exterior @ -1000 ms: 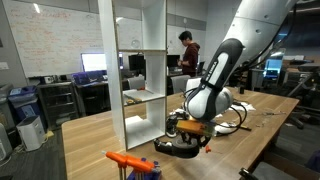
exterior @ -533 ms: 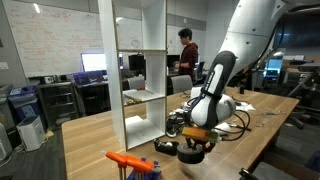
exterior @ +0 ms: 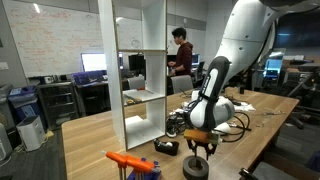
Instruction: Remove the tape and scissors from the shelf and put them on the table
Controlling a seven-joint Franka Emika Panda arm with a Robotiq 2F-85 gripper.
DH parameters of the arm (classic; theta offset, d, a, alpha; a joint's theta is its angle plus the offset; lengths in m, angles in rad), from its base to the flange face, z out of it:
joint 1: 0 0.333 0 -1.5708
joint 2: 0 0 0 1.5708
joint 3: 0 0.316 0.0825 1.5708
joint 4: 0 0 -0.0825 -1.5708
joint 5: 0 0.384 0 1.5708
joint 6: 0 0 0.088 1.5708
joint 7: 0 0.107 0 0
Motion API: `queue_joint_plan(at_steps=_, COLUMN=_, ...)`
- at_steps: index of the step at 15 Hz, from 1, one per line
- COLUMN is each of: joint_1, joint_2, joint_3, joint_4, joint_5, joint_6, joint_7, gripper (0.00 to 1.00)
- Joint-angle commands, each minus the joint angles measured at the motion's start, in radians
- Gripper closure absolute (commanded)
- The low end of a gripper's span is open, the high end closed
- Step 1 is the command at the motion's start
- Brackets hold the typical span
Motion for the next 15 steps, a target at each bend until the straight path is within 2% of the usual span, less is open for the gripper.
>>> queue_joint_plan(at_steps=1, joint_1=0.02, joint_2=0.006, joint_3=-0.016, joint_4=0.024, joint_5=0.05, joint_6=0.007, joint_7=-0.054, gripper=0.12)
queue_joint_plan(at_steps=3, joint_1=0.02, joint_2=0.003, joint_3=-0.018, joint_4=0.029, joint_5=0.059, joint_6=0.004, joint_7=-0.068, gripper=0.0)
queue_joint_plan(at_steps=6, joint_1=0.022, joint_2=-0.022, joint_3=-0.027, joint_4=0.026, joint_5=0.062, joint_6=-0.005, joint_7=-0.08, gripper=0.0)
queue_joint_plan(at_steps=9, joint_1=0.045, joint_2=-0.095, joint_3=-0.065, joint_4=0.014, joint_5=0.028, joint_6=-0.021, joint_7=-0.064, gripper=0.0)
queue_joint_plan(at_steps=12, joint_1=0.085, joint_2=-0.207, joint_3=-0.125, joint_4=0.016, joint_5=-0.062, joint_6=-0.054, joint_7=-0.019, gripper=0.0)
queue_joint_plan(at_steps=14, joint_1=0.087, joint_2=-0.278, joint_3=-0.137, joint_4=0.034, joint_5=-0.153, joint_6=-0.092, joint_7=0.021, gripper=0.0)
queue_joint_plan(at_steps=15, joint_1=0.071, joint_2=-0.311, joint_3=-0.122, joint_4=0.043, joint_5=-0.192, joint_6=-0.115, joint_7=0.034, gripper=0.0)
